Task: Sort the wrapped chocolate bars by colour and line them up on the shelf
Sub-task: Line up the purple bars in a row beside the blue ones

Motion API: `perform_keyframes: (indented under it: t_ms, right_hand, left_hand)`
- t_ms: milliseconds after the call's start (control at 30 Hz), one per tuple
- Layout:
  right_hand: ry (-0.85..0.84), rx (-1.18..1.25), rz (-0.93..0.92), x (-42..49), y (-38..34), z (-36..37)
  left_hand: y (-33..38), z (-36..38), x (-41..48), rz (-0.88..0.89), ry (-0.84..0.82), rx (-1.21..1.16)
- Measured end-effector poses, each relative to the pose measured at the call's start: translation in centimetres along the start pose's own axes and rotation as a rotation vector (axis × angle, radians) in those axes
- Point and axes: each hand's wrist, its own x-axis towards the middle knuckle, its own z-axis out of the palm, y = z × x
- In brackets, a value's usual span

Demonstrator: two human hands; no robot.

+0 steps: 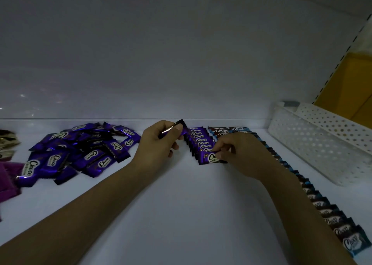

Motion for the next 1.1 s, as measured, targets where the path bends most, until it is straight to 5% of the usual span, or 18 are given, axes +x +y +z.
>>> perform_keyframes:
  t_ms: [300,433,667,1100]
  right_hand:
    - [0.095,-0.024,-0.029,0.0,-0.1,0.5]
    - [0.233,0.401,0.006,-0.1,-2.1,0.0]
    - [0.086,0.828,0.037,-0.6,-3.5,-0.6]
    - [0.025,0.921,-0.042,-0.5,-5.0,0.6]
  left_hand:
    - [-0.1,-0.2,0.0,-0.041,-0.061,-0.038]
    - [0.3,0.1,-0.5,0.015,-0.185,0.028]
    - [0.7,0.0,-0.8,0.045,-0.253,0.002]
    - [0.8,-0.2,-0.6,-0.009,-0.301,0.054]
